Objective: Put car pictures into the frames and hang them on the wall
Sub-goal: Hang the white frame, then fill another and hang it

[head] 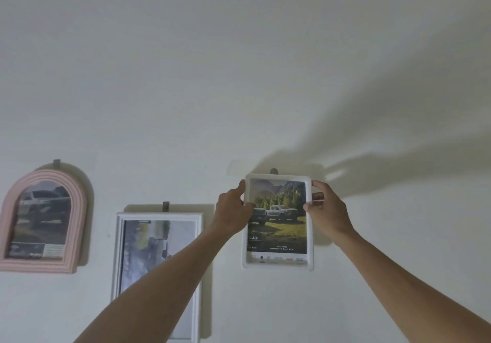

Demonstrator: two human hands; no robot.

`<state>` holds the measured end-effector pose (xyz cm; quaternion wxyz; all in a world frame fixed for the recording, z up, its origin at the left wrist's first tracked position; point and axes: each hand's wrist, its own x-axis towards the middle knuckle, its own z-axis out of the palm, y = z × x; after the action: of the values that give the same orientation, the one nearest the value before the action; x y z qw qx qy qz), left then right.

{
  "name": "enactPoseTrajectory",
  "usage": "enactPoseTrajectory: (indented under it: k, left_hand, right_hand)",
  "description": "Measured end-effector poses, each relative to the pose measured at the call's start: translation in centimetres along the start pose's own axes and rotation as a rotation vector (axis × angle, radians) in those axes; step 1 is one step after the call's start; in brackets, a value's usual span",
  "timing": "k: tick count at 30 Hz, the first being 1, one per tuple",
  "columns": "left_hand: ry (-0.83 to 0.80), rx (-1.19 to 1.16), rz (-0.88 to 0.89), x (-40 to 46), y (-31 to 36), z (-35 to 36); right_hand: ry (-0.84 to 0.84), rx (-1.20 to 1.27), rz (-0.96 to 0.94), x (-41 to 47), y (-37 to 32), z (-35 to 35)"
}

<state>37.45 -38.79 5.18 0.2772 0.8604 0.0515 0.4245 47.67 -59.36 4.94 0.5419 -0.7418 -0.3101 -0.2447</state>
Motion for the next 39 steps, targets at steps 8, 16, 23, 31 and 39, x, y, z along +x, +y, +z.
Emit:
enactPoseTrajectory:
  k: [8, 16, 23, 31, 39]
  left_hand:
    - [0.046, 0.131, 0.043, 0.5, -1.4, 0.4]
    - [0.075, 0.141, 0.053, 0.8, -1.5, 0.8]
    - [0.041, 0.213, 0.066, 0.7, -1.4, 1.0]
    - [0.052, 0.264, 0.026, 0.6, -1.7, 1.4]
    - [0.092, 0.217, 0.054, 0.2, -1.9, 1.5]
  right_hand:
    - [0.028, -0.086, -0.116, 0.9, 1.8, 2.0]
    - [0.085, -0.048, -0.161, 1.1, 2.4, 2.1]
    - [0.050, -0.115, -0.159, 1.2, 2.8, 2.3]
    - [0.045, -0.179, -0.206, 1.0, 3.4, 2.3]
    - [0.042, -0.176, -0.224, 1.4, 4.4, 2.4]
